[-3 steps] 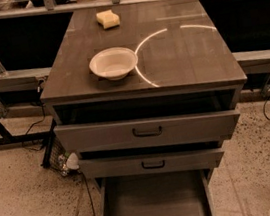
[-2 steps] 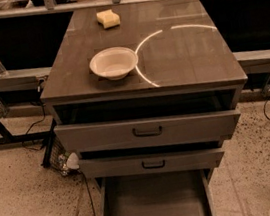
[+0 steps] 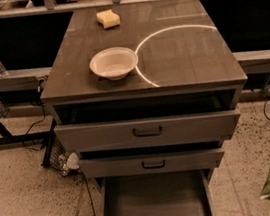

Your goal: Place green jalapeno chip bag into bottom drawer

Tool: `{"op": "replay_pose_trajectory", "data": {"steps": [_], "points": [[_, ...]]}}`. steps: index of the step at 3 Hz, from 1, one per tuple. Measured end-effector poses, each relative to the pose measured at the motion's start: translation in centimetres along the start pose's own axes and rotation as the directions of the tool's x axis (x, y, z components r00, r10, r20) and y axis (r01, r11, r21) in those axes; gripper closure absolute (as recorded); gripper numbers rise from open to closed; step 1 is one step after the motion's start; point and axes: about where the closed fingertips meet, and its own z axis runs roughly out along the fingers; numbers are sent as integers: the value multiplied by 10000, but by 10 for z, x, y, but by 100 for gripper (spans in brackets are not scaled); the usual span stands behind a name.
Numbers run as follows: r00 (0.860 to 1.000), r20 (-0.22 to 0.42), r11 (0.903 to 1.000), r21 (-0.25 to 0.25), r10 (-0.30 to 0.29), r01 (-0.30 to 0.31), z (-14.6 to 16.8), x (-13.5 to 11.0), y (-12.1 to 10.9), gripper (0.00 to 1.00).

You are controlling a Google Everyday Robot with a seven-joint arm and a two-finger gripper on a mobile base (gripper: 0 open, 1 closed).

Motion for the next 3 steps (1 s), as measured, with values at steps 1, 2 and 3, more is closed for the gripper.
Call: {"op": "replay_pose_trajectory", "data": {"steps": [1,2,3], "points": [[9988,431,9997,-29,-244,245,61,11,22,100],[9976,604,9993,-82,-352,357,139,29,36,100],[9989,439,9996,234,-189,179,184,44,33,100]]}}
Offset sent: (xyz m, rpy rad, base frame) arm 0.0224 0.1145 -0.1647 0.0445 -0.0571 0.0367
